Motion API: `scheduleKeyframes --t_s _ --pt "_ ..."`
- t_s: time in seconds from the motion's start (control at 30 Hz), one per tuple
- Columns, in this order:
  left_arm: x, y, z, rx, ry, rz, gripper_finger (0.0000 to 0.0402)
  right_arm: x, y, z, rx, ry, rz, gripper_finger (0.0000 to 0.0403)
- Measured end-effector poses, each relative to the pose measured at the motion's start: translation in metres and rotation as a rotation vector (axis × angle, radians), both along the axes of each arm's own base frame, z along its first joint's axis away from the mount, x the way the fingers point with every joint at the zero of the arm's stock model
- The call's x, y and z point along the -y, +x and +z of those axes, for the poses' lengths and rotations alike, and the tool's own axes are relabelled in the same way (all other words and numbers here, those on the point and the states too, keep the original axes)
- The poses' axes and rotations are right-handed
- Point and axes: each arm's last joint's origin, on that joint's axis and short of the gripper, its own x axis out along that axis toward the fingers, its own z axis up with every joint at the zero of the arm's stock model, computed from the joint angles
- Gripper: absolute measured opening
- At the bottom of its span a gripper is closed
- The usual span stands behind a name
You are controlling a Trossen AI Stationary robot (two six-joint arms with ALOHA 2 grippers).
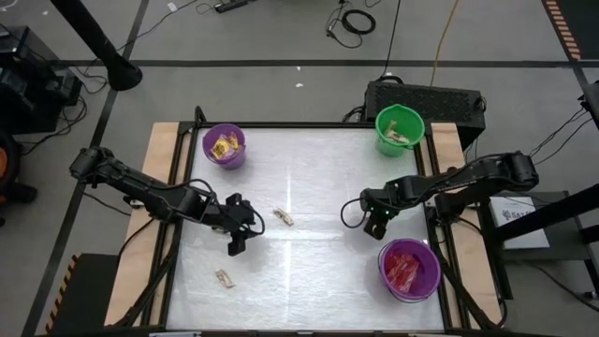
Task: Sort candy by brand, put in halloween buckets
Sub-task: Put the white candy into the green bucket
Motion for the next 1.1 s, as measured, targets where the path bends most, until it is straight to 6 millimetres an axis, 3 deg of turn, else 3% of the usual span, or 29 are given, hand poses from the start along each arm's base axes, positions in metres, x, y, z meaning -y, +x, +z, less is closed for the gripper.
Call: scheduleKeyframes --t_s 0.3,0.53,0.67,0.9,1.1 --pt "0.001 0.003 0.003 0.041 -0.031 0.019 0.0191 0.000 -0.005 -0.014 -0.023 -0.013 0.040 0.0081" --pt "0.002 0.006 0.005 0.076 -0.044 0.020 0.0191 0.001 -0.005 -0.013 -0.019 -0.035 0.055 0.0009" --pt "0.002 0.006 0.005 0.077 -0.044 0.020 0.0191 0.001 -0.001 -0.009 -0.002 -0.038 0.052 0.0005" --pt "0.003 0.012 0.011 0.169 -0.076 0.054 0.0191 0.002 0.018 0.021 0.083 -0.081 0.055 0.0001" --pt "-0.005 0.020 0.018 0.243 -0.101 0.084 0.0191 0.014 0.029 0.071 0.084 -0.236 0.026 0.0000"
